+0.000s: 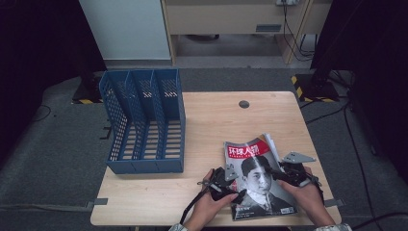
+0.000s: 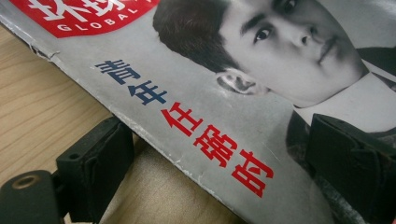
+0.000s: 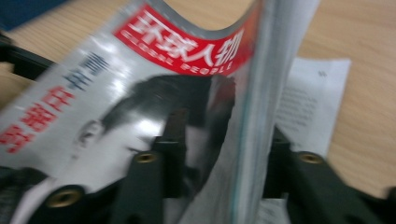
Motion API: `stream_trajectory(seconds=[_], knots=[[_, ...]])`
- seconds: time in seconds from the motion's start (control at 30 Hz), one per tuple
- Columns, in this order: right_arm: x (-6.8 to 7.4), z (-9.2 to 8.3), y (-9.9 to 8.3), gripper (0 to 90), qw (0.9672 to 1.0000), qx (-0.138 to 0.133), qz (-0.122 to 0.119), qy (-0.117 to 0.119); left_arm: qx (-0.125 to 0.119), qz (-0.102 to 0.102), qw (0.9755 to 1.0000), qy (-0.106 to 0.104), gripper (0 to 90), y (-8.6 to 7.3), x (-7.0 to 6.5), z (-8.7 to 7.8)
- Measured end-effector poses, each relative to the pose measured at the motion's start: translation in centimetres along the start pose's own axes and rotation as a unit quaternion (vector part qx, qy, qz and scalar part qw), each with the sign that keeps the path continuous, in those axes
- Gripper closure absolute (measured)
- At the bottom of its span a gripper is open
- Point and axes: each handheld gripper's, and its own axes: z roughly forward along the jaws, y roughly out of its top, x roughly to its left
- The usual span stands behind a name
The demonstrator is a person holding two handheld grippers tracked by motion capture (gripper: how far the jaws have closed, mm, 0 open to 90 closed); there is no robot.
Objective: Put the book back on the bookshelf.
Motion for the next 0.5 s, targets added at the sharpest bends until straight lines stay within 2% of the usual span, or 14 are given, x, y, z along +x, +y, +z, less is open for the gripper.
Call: stream_trajectory(seconds=[0.03, 0.07, 0.1, 0.2, 0.33, 0.47, 0.5], knots=[[-0.2, 0.1, -0.1, 42.9, 0.9999, 0.009, 0.006, -0.011, 0.0, 0.0, 1.0, 0.001, 7.4, 0.0, 0.0, 0.0], [-0.2, 0.1, -0.1, 42.9, 0.9999, 0.009, 0.006, -0.011, 0.0, 0.0, 1.0, 0.001, 7.5, 0.0, 0.0, 0.0], [-0.6, 0.1, -0.3, 31.2, 0.9993, 0.018, 0.013, -0.03, 0.0, 0.0, 1.0, 0.002, 7.7, 0.0, 0.0, 0.0], [-1.1, -0.5, -0.2, 23.0, 0.998, 0.019, 0.023, -0.055, 0.0, 0.0, 1.0, 0.003, 8.1, 0.0, 0.0, 0.0], [-1.4, -1.1, -0.4, 19.1, 0.9978, 0.025, 0.032, -0.052, -0.001, 0.0, 1.0, 0.004, 8.6, 0.0, 0.0, 0.0], [-1.4, -1.0, -0.8, 12.5, 0.9969, 0.046, 0.048, -0.041, -0.001, -0.002, 1.0, 0.004, 9.1, 0.0, 0.0, 0.0], [-1.5, -0.8, -0.9, 11.2, 0.9963, 0.06, 0.052, -0.033, -0.002, -0.002, 1.0, 0.002, 9.5, 0.0, 0.0, 0.0]])
